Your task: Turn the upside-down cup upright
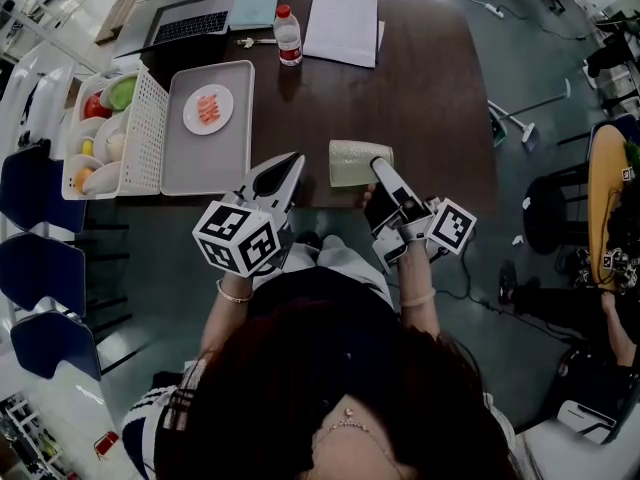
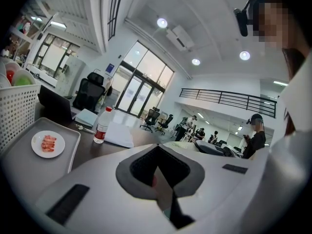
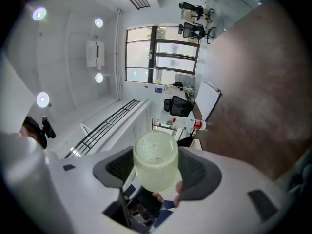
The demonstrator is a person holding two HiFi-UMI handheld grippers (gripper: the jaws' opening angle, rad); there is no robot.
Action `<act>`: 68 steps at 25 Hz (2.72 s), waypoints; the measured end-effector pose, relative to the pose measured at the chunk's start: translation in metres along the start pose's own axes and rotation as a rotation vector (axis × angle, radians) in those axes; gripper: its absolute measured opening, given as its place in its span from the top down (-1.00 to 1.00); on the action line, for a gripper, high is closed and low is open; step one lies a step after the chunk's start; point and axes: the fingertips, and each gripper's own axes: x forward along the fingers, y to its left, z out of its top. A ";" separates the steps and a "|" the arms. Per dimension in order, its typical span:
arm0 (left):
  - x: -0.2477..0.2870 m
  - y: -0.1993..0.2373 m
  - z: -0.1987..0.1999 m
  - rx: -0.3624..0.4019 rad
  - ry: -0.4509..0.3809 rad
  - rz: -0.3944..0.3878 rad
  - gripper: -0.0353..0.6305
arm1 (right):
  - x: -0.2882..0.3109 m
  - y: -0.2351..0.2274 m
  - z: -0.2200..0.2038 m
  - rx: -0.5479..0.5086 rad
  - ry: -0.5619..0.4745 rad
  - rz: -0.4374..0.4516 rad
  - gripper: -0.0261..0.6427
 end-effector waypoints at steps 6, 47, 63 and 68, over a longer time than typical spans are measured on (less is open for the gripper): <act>-0.001 -0.004 -0.003 -0.018 0.004 -0.016 0.91 | -0.005 -0.001 -0.001 0.113 -0.017 0.055 0.03; 0.002 -0.060 -0.012 0.115 0.078 -0.377 -0.03 | -0.007 0.002 -0.007 0.266 0.023 0.195 0.03; 0.012 -0.068 -0.017 0.080 0.120 -0.442 -0.38 | -0.008 0.012 -0.013 0.284 0.066 0.252 0.03; 0.017 -0.076 -0.020 0.096 0.141 -0.473 -0.39 | -0.010 0.016 -0.014 0.288 0.084 0.272 0.03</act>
